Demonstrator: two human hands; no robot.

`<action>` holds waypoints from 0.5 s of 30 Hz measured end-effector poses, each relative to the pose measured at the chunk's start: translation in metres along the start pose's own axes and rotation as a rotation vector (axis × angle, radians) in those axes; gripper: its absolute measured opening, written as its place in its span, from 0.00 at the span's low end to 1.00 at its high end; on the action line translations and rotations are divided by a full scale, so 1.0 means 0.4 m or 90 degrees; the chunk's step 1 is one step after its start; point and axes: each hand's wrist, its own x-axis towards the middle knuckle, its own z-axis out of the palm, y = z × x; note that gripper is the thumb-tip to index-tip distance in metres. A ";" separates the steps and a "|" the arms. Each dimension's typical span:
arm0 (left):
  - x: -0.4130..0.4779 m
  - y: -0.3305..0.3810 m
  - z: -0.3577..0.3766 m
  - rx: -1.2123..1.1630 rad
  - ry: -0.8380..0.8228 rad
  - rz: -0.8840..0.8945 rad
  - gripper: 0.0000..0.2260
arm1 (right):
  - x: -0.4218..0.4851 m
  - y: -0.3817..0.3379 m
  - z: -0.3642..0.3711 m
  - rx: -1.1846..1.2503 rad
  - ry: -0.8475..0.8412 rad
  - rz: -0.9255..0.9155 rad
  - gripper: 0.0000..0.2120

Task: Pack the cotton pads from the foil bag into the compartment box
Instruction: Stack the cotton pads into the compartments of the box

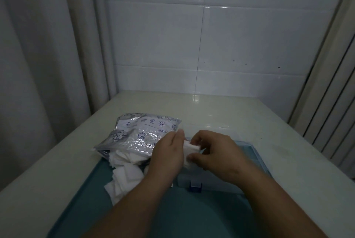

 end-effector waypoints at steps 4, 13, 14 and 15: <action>-0.009 0.006 -0.004 -0.189 -0.036 -0.023 0.07 | -0.001 -0.003 -0.014 0.149 0.071 0.027 0.12; 0.004 -0.004 -0.009 -0.168 -0.025 0.028 0.15 | -0.006 -0.011 -0.024 0.271 0.105 0.077 0.06; 0.006 -0.003 -0.011 -0.147 -0.024 0.042 0.15 | -0.003 -0.008 -0.025 0.238 0.121 0.076 0.06; 0.009 -0.001 -0.015 -0.132 -0.027 0.055 0.14 | -0.001 -0.005 -0.026 0.215 0.140 0.071 0.06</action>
